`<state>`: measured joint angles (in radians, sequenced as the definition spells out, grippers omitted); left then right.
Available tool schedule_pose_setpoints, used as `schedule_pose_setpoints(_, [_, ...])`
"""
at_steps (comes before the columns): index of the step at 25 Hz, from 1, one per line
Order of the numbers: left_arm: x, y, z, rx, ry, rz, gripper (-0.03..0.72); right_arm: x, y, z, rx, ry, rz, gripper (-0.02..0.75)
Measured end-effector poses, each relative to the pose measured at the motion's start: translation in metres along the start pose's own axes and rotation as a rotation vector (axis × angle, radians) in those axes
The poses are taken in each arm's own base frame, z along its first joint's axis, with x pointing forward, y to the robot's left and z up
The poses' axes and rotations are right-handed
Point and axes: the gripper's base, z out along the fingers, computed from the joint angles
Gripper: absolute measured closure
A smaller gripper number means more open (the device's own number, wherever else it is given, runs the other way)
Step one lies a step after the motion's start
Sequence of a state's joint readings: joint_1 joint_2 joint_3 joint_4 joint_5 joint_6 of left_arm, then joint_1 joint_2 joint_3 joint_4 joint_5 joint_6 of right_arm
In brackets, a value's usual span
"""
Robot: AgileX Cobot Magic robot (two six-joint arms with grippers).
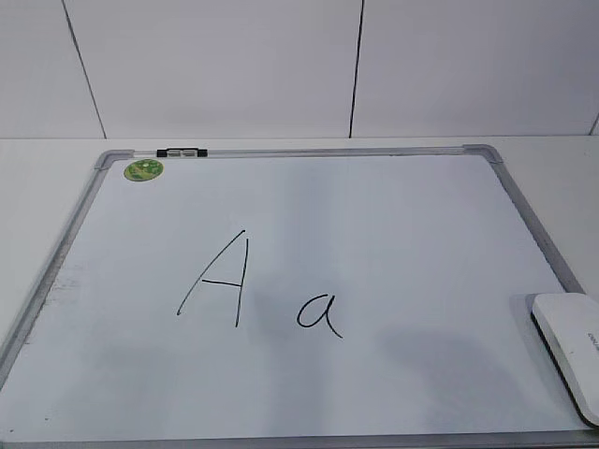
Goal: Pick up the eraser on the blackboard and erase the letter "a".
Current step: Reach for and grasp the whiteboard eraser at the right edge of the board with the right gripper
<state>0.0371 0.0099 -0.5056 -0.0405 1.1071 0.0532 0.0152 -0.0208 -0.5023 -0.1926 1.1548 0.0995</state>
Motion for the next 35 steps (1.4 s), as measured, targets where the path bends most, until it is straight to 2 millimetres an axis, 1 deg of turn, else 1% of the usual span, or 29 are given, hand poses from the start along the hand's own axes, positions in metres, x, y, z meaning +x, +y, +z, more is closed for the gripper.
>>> schedule_pose_setpoints(17, [0.0,0.0,0.0,0.0,0.0,0.0,0.454,-0.001,0.0,0.0,-0.001,-0.008,0.0,0.163])
schedule_pose_setpoints(20, [0.0,0.0,0.0,0.0,0.0,0.0,0.454,-0.008,0.003,-0.007,-0.049,-0.064,0.012,0.163])
schedule_pose_setpoints(25, [0.0,0.0,0.0,0.0,0.0,0.0,0.454,-0.016,0.015,-0.016,-0.185,-0.106,-0.089,0.163])
schedule_pose_setpoints(31, [0.0,0.0,0.0,0.0,0.0,0.0,0.454,-0.036,0.024,0.0,-0.254,-0.015,-0.136,0.163])
schedule_pose_setpoints(35, [0.0,0.0,0.0,0.0,0.0,0.0,0.454,-0.052,0.029,0.011,-0.28,0.031,-0.132,0.163])
